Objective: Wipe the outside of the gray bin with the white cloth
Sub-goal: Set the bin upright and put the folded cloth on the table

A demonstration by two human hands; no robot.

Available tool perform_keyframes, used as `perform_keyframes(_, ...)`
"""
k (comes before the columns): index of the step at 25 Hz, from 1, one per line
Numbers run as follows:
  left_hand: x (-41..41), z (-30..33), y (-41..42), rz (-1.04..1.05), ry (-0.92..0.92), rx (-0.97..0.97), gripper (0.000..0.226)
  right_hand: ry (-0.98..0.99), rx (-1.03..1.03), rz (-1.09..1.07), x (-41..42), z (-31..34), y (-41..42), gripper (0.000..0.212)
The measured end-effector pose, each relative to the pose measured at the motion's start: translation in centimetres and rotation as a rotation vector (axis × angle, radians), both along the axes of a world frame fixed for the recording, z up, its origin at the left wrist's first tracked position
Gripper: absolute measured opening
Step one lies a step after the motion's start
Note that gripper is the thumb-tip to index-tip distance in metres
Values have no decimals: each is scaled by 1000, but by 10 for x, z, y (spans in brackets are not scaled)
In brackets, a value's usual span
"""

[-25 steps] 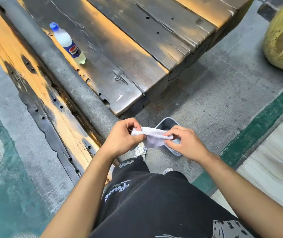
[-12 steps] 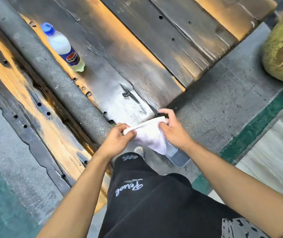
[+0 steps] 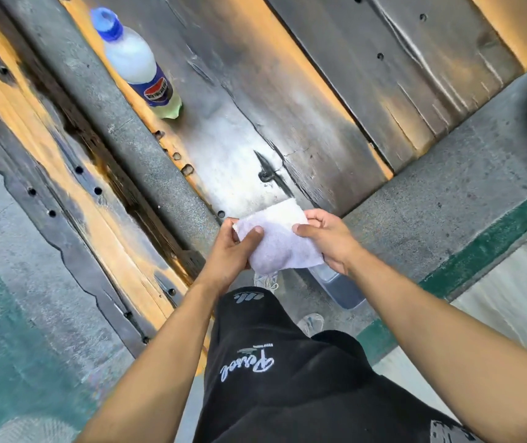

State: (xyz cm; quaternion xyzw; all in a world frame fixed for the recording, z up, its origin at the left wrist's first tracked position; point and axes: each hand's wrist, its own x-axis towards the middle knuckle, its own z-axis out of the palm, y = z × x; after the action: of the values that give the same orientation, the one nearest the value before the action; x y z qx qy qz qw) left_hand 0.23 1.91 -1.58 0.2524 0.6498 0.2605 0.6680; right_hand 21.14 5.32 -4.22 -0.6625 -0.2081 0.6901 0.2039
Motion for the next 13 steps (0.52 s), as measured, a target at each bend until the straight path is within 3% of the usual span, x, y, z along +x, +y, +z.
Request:
perform_keyframes(5, -9, -15, 15, 7, 26, -108, 42, -159, 195, 93, -15, -3, 21, 19)
perform_keyframes(10, -5, -29, 12, 94, 158, -164, 41, -284, 225, 311, -22, -14, 39, 39)
perform_keyframes(13, -10, -36, 5, 115, 227, -151, 43, -373, 232, 238, -16, -24, 35, 42)
